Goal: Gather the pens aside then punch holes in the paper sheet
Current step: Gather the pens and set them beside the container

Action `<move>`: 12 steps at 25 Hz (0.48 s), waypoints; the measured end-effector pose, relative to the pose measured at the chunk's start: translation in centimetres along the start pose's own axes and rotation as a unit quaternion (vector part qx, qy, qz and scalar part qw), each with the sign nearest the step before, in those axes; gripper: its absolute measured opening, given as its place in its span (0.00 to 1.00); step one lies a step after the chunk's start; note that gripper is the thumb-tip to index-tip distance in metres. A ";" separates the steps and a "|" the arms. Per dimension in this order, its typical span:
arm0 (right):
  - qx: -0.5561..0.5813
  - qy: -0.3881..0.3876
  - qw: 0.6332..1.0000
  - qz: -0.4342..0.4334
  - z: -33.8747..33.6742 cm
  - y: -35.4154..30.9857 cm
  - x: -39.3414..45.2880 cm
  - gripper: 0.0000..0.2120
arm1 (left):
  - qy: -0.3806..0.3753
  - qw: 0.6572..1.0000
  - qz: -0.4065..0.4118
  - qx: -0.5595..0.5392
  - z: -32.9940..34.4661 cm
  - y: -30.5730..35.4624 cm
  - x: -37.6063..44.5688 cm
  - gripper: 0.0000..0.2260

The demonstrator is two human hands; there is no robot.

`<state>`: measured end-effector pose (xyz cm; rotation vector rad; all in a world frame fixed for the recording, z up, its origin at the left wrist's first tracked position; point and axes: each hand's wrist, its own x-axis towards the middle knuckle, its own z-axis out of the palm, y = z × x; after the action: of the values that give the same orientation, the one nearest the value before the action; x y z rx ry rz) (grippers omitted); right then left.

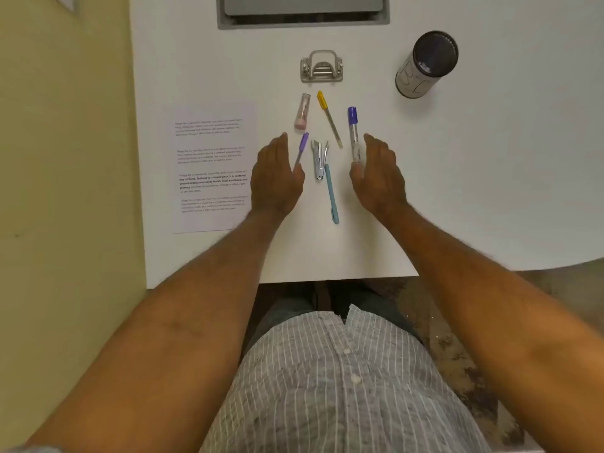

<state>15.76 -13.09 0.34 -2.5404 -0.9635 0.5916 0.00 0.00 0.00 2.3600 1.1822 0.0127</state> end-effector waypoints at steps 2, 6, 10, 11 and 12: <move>0.046 0.006 0.999 0.024 0.4 0.4 1.9 0.27 | -0.007 0.997 -0.060 -0.049 1.0 0.0 1.4 0.26; 0.091 -0.008 0.994 0.062 0.9 1.0 5.4 0.24 | -0.022 0.993 -0.093 -0.071 2.9 -0.1 2.8 0.22; 0.104 -0.034 0.991 0.077 1.9 1.9 7.9 0.21 | -0.034 0.990 -0.114 -0.073 4.6 -0.5 3.8 0.17; 0.102 -0.035 0.991 0.074 2.2 2.1 8.3 0.20 | -0.037 0.990 -0.117 -0.067 4.8 -0.6 3.9 0.17; 0.101 -0.034 0.992 0.069 2.5 2.3 8.6 0.19 | -0.035 0.990 -0.118 -0.063 5.1 -0.6 4.1 0.16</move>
<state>21.61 -8.32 -5.05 -2.4315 -0.7121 0.7793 3.23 1.20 -5.59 2.0833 1.3782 -0.0731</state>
